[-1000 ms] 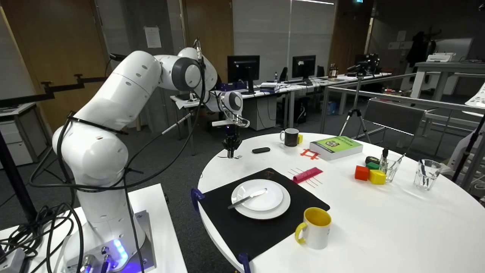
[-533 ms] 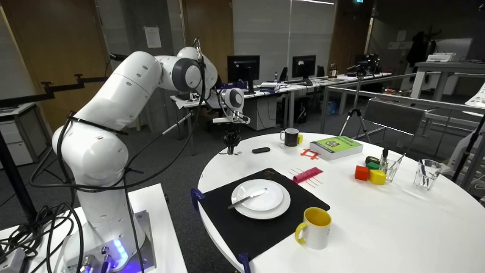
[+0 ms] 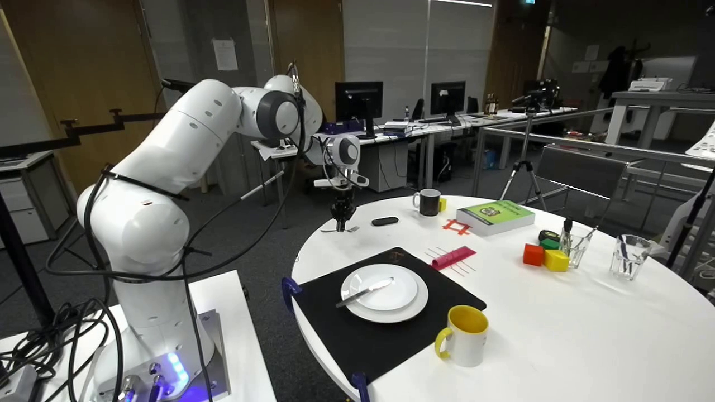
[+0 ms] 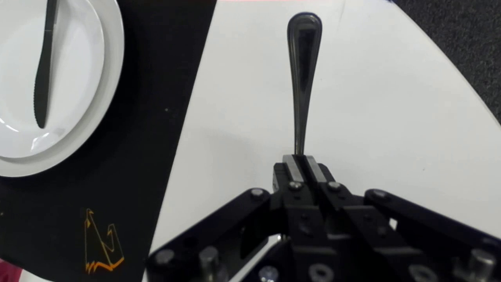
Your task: Remove the fork from the white plate
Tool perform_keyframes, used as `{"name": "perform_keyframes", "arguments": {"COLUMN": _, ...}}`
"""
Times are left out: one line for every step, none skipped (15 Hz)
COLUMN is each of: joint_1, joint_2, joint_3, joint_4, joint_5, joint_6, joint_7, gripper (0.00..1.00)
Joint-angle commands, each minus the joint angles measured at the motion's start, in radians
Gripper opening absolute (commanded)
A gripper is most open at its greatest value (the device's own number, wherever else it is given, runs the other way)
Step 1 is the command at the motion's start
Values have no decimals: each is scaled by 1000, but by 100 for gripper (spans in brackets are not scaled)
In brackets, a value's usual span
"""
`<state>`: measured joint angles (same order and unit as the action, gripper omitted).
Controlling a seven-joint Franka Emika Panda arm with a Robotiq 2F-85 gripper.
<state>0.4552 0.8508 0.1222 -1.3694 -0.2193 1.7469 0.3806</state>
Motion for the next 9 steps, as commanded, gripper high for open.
{"name": "perform_keyframes", "arguments": {"joint_1": 11, "joint_2": 7, "joint_3": -13, "joint_4": 7, "joint_5": 8, "joint_6": 10, "joint_7": 8, "gripper": 6}}
{"name": "perform_keyframes", "arguments": {"joint_1": 12, "joint_2": 8, "joint_3": -14, "joint_4": 7, "joint_5": 8, "joint_6": 16, "joint_7": 13, "gripper": 6}}
{"name": "perform_keyframes", "arguments": {"joint_1": 12, "joint_2": 8, "joint_3": -14, "joint_4": 7, "joint_5": 8, "joint_6": 18, "joint_7": 14, "gripper": 6}}
{"name": "perform_keyframes", "arguments": {"joint_1": 12, "joint_2": 8, "joint_3": -15, "joint_4": 7, "joint_5": 8, "joint_6": 18, "joint_7": 14, "gripper": 6}}
{"name": "perform_keyframes", "arguments": {"joint_1": 12, "joint_2": 8, "joint_3": -15, "joint_4": 7, "joint_5": 8, "joint_6": 18, "joint_7": 14, "gripper": 1}}
{"name": "perform_keyframes", "arguments": {"joint_1": 15, "joint_2": 12, "joint_3": -18, "joint_4": 7, "joint_5": 5, "joint_6": 26, "joint_7": 23, "gripper": 1}}
{"name": "perform_keyframes", "arguments": {"joint_1": 19, "joint_2": 17, "joint_3": -21, "joint_4": 8, "joint_5": 0, "joint_6": 31, "joint_7": 30, "gripper": 1}}
{"name": "perform_keyframes", "arguments": {"joint_1": 23, "joint_2": 26, "joint_3": -23, "joint_4": 13, "joint_5": -4, "joint_6": 33, "joint_7": 33, "gripper": 1}}
{"name": "perform_keyframes", "arguments": {"joint_1": 25, "joint_2": 32, "joint_3": -25, "joint_4": 17, "joint_5": -7, "joint_6": 33, "joint_7": 36, "gripper": 1}}
